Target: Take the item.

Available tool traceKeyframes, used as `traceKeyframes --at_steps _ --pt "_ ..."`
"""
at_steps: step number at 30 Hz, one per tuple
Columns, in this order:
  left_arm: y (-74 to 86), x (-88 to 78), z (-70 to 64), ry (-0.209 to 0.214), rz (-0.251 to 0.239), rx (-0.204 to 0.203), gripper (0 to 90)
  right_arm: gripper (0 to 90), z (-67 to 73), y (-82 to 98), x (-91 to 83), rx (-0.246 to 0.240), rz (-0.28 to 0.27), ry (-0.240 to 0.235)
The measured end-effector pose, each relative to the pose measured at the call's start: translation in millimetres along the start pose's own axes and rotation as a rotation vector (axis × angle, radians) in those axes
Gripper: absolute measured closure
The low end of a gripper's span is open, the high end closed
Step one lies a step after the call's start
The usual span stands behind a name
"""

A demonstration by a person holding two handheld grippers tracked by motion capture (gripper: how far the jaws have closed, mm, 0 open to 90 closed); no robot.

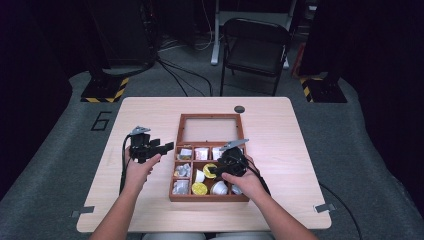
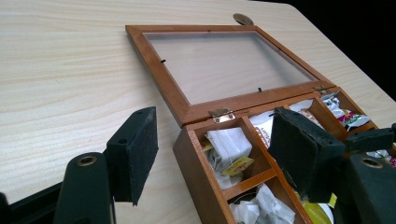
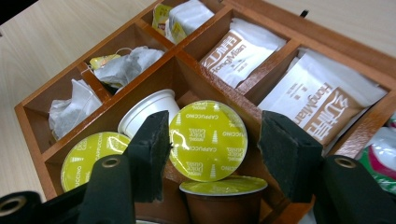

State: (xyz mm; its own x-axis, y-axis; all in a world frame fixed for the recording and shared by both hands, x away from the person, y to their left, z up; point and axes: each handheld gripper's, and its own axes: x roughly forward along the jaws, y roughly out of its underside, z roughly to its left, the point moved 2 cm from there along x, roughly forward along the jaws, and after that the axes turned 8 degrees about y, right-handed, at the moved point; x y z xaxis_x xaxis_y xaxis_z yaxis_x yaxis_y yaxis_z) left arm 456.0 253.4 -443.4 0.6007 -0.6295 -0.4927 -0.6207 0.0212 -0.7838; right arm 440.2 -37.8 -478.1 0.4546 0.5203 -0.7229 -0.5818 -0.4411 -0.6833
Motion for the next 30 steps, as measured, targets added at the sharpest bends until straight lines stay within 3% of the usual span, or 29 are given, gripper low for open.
traceKeyframes --at_steps 18,27,30 --pt "-1.2 -2.4 -1.3 -0.003 -0.008 0.011 32.2 32.4 7.9 7.0 20.5 -0.032 0.093 -0.006" --pt "-1.0 -7.5 -1.6 -0.009 -0.021 0.006 32.2 33.1 13.0 7.1 28.3 -0.07 0.119 0.019" --pt "-0.2 -7.8 -1.7 -0.008 -0.021 0.011 32.3 33.5 13.7 8.0 31.1 -0.107 0.139 0.035"
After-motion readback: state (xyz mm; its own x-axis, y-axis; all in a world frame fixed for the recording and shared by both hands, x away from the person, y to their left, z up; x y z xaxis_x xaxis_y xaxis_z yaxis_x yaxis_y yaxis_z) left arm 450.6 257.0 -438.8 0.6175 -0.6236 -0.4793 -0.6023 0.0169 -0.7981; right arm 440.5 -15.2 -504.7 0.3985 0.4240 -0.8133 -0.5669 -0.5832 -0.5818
